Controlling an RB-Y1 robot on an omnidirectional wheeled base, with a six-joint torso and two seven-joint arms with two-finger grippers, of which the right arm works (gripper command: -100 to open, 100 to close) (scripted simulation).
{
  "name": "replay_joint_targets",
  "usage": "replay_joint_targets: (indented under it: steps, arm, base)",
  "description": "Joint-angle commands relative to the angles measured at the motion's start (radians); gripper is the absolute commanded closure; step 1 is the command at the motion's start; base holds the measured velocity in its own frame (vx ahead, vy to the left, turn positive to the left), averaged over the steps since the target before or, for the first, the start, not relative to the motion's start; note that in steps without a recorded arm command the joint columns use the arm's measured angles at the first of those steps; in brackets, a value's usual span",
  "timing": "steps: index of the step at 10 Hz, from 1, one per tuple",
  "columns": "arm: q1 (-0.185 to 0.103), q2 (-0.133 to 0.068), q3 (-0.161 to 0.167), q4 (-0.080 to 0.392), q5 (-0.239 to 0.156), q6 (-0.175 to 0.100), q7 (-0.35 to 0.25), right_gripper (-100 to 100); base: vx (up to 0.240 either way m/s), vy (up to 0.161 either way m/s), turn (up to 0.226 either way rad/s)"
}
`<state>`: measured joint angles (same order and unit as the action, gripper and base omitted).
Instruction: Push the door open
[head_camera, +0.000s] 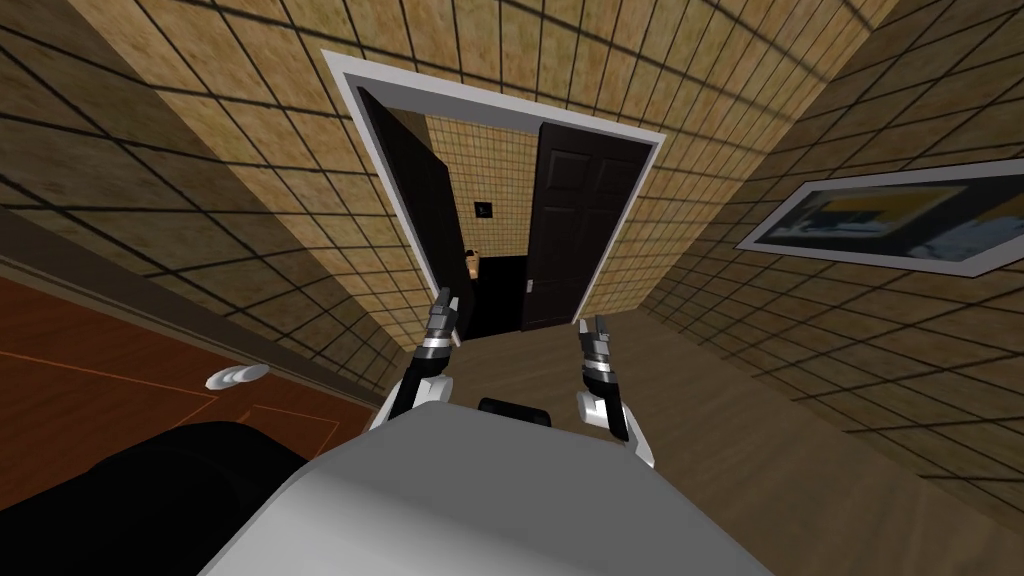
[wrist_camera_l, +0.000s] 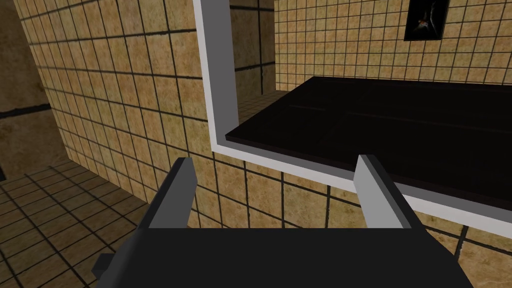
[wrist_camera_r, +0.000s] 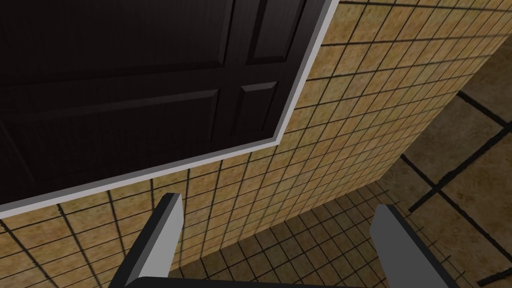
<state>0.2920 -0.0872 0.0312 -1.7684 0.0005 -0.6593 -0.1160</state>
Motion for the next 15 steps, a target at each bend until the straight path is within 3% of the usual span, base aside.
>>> replay_joint_targets:
  steps: [1, 15]
  arm:
    - [-0.013, -0.002, 0.001, 0.034, 0.003, -0.003, 0.004, -100]
    - [-0.127, -0.009, 0.012, 0.341, 0.023, -0.035, 0.032, -100]
  base:
    - [0.096, -0.013, 0.042]
    - [0.098, -0.018, 0.044]
